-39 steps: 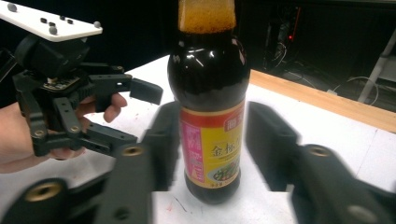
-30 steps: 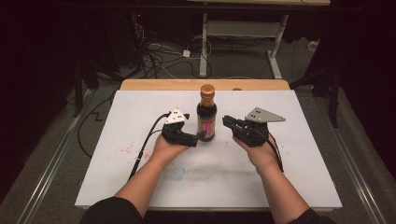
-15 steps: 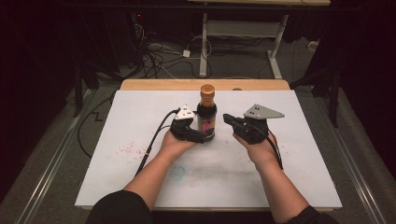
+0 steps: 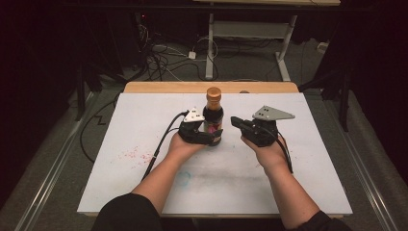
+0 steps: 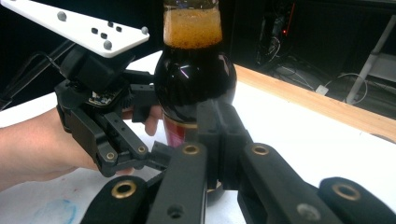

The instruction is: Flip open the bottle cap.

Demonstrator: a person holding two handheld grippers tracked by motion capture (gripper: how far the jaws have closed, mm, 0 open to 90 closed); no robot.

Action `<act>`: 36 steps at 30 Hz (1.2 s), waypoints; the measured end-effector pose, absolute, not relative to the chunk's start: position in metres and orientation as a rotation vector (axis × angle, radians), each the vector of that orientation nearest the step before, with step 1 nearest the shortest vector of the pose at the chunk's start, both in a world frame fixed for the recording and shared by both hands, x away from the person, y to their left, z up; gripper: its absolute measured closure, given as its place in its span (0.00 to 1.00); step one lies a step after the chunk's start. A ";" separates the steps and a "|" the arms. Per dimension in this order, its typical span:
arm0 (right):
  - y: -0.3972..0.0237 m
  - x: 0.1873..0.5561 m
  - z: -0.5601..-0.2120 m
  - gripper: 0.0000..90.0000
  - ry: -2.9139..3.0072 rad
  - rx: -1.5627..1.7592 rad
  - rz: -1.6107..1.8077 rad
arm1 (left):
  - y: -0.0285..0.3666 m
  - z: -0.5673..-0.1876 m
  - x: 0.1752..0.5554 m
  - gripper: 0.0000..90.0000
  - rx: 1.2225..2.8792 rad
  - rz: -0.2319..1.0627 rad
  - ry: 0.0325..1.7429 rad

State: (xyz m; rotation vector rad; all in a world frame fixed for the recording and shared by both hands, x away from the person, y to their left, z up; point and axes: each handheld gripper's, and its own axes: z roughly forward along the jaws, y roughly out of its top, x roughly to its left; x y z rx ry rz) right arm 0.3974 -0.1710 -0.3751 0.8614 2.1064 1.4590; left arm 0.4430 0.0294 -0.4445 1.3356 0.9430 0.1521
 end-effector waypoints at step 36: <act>-0.147 0.410 -0.338 1.00 2.147 0.807 1.507 | 0.028 -0.444 0.444 0.32 1.306 0.187 0.929</act>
